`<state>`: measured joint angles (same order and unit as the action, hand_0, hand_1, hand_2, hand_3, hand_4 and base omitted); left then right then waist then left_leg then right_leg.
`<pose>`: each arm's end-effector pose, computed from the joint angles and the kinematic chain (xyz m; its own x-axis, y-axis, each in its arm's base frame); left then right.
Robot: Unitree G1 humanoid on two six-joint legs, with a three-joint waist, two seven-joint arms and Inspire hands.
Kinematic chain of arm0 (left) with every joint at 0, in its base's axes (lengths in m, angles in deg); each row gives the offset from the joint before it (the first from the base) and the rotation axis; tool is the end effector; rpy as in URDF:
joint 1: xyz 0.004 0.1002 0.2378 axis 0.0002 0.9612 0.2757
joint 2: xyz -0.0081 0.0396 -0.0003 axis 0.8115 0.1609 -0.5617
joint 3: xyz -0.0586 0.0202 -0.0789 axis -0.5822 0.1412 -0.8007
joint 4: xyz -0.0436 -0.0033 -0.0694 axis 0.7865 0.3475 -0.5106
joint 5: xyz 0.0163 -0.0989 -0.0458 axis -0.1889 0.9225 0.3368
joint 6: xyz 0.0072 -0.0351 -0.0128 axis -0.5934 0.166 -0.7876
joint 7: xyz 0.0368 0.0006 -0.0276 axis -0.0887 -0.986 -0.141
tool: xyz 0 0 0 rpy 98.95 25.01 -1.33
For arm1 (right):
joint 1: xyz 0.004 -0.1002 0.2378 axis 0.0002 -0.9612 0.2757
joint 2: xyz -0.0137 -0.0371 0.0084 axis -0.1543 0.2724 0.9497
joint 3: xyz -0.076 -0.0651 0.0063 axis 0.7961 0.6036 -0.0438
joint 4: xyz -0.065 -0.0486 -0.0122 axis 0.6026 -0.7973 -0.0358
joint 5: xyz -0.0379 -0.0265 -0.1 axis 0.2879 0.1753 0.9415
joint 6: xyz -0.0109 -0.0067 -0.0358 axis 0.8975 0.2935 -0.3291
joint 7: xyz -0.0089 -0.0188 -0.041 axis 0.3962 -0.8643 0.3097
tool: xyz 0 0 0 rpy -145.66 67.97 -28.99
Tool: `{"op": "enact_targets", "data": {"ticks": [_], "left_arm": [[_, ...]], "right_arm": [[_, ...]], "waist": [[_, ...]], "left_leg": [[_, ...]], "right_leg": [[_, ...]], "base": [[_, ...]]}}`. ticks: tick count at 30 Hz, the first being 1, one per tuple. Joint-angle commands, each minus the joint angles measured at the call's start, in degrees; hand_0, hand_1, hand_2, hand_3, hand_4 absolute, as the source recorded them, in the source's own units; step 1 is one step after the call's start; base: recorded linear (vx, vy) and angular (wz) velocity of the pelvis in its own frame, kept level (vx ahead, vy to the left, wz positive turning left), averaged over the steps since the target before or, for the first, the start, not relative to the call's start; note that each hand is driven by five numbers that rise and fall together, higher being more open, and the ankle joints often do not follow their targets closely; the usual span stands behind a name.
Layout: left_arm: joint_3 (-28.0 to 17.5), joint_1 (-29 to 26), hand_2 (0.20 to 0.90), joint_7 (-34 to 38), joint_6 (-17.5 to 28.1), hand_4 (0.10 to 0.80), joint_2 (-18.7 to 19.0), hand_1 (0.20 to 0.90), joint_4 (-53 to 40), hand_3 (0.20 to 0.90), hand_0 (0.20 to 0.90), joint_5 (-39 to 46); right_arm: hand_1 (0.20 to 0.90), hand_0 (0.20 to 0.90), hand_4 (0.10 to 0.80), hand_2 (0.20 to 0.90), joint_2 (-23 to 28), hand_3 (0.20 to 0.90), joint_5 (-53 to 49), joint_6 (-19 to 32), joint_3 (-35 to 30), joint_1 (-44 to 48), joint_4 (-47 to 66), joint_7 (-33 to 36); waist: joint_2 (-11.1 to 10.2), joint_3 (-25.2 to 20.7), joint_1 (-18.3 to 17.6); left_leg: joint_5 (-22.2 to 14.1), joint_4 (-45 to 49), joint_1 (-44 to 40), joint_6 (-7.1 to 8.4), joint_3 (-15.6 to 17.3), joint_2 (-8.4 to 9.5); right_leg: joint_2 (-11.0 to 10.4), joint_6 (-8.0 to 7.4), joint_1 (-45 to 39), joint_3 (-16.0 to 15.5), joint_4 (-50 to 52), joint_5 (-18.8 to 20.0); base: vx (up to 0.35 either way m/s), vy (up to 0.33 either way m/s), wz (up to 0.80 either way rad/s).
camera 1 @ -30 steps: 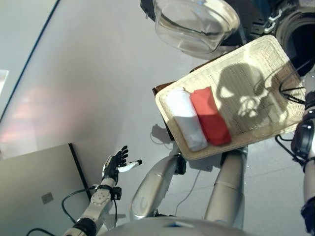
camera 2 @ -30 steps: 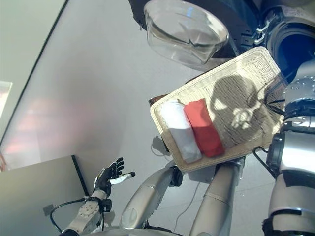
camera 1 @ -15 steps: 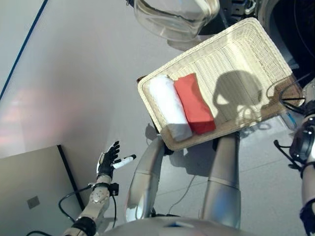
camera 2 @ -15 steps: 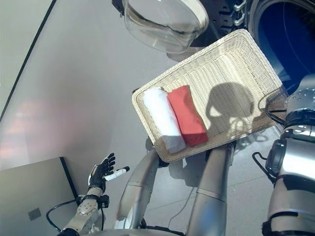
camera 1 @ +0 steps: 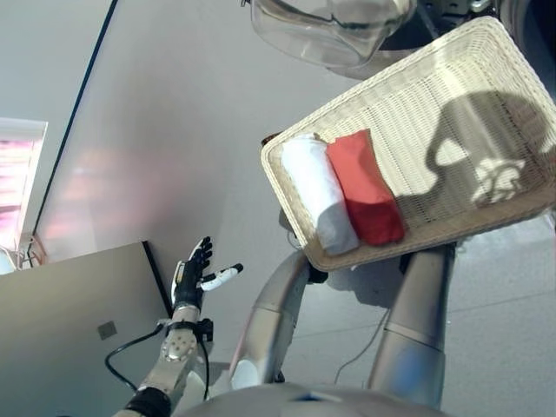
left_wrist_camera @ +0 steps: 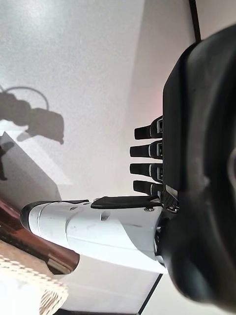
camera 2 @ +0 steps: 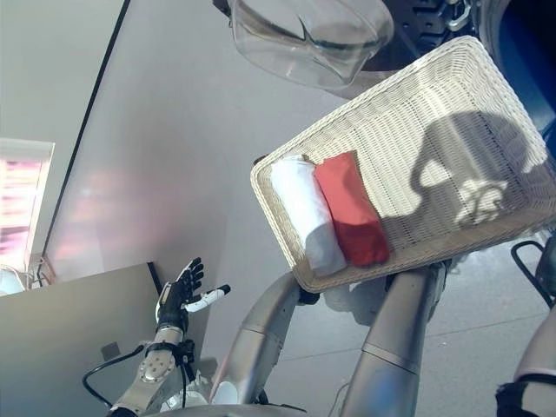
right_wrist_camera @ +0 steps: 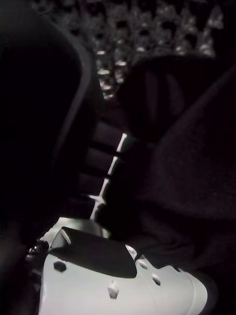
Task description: Pick up the clothes and place them into the washing machine
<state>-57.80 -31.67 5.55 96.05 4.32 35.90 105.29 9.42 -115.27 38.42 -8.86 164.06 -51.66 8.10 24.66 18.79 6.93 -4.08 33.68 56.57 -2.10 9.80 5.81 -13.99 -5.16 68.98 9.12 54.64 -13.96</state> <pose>0.1447 0.1736 -0.0664 0.9394 0.1509 -0.3080 -0.1138 0.9843 0.1352 0.2731 -0.3688 0.3733 0.0514 -0.9053 0.4217 0.6811 0.3406 0.6481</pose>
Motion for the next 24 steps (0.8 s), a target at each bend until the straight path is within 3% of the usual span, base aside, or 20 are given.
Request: {"op": "enact_targets", "data": {"ticks": [1,16,17,18,19,21,24], "left_arm": [[-5.06,1.19,0.900,3.38,0.97,0.800,4.12,0.900,7.08,0.900,0.900,1.86],[-4.93,0.41,0.900,3.20,0.89,0.800,3.42,0.900,9.06,0.900,0.900,2.73],[-4.72,0.47,0.900,3.19,0.79,0.800,3.65,0.900,9.21,0.900,0.900,2.55],[-4.50,0.44,0.900,3.17,0.53,0.800,4.03,0.900,9.36,0.900,0.900,2.10],[-4.43,0.36,0.900,3.19,0.51,0.800,3.84,0.900,9.33,0.900,0.900,2.08],[-4.45,0.60,0.900,3.27,0.30,0.800,5.25,0.900,9.27,0.900,0.900,0.93],[-5.66,1.15,0.900,3.86,0.17,0.800,5.04,0.900,7.28,0.900,0.900,-1.97]], "right_arm": [[0.200,0.200,0.300,0.200,9.21,0.200,4.11,5.63,6.68,6.64,8.41,-0.33],[0.200,0.200,0.300,0.200,6.17,0.200,6.62,4.60,3.80,3.53,7.58,0.96],[0.505,0.505,0.518,0.505,6.59,0.505,8.34,3.48,4.64,4.06,6.48,1.97],[0.900,0.900,0.800,0.900,7.55,0.900,10.31,0.61,6.62,4.70,3.19,2.25],[0.900,0.900,0.800,0.900,7.62,0.900,10.29,0.46,7.66,5.87,2.66,2.15],[0.900,0.900,0.800,0.900,9.79,0.900,21.82,-7.38,15.59,8.18,-2.34,4.48],[0.900,0.900,0.800,0.900,14.18,0.900,49.00,-24.19,34.33,12.87,-9.53,10.41]], "waist": [[-2.00,-9.11,2.73],[-2.11,-9.23,3.33],[-2.28,-9.20,3.42],[-2.80,-9.10,3.38],[-2.56,-9.03,3.39],[-3.43,-9.01,3.48],[-2.95,-8.72,3.37]], "left_leg": [[-2.36,-2.07,-1.65,3.75,1.06,0.84],[-0.09,-7.95,-5.12,3.04,-0.13,1.12],[0.06,-8.49,-5.42,3.05,-0.28,1.15],[0.41,-8.76,-5.56,3.19,-0.57,1.13],[0.49,-8.91,-5.67,3.22,-0.63,1.14],[1.10,-9.97,-6.19,3.32,-0.77,1.09],[2.20,-11.40,-6.43,3.41,-1.09,1.09]], "right_leg": [[1.88,2.06,-3.16,-4.08,-4.42,1.86],[1.65,1.69,-6.57,-4.46,-9.17,3.71],[1.66,1.77,-6.85,-4.57,-9.52,3.76],[1.72,1.87,-7.24,-4.84,-9.86,3.94],[1.71,1.89,-7.35,-4.90,-9.97,3.96],[1.61,2.00,-7.71,-5.33,-10.87,4.36],[1.90,2.27,-7.91,-5.94,-12.00,5.19]], "base": [[0.000,0.000,0.00],[0.006,0.006,-0.03],[0.025,-0.014,-0.07],[0.000,0.000,0.00],[0.000,0.000,0.00],[0.000,0.000,0.00],[0.000,0.000,0.00]]}}
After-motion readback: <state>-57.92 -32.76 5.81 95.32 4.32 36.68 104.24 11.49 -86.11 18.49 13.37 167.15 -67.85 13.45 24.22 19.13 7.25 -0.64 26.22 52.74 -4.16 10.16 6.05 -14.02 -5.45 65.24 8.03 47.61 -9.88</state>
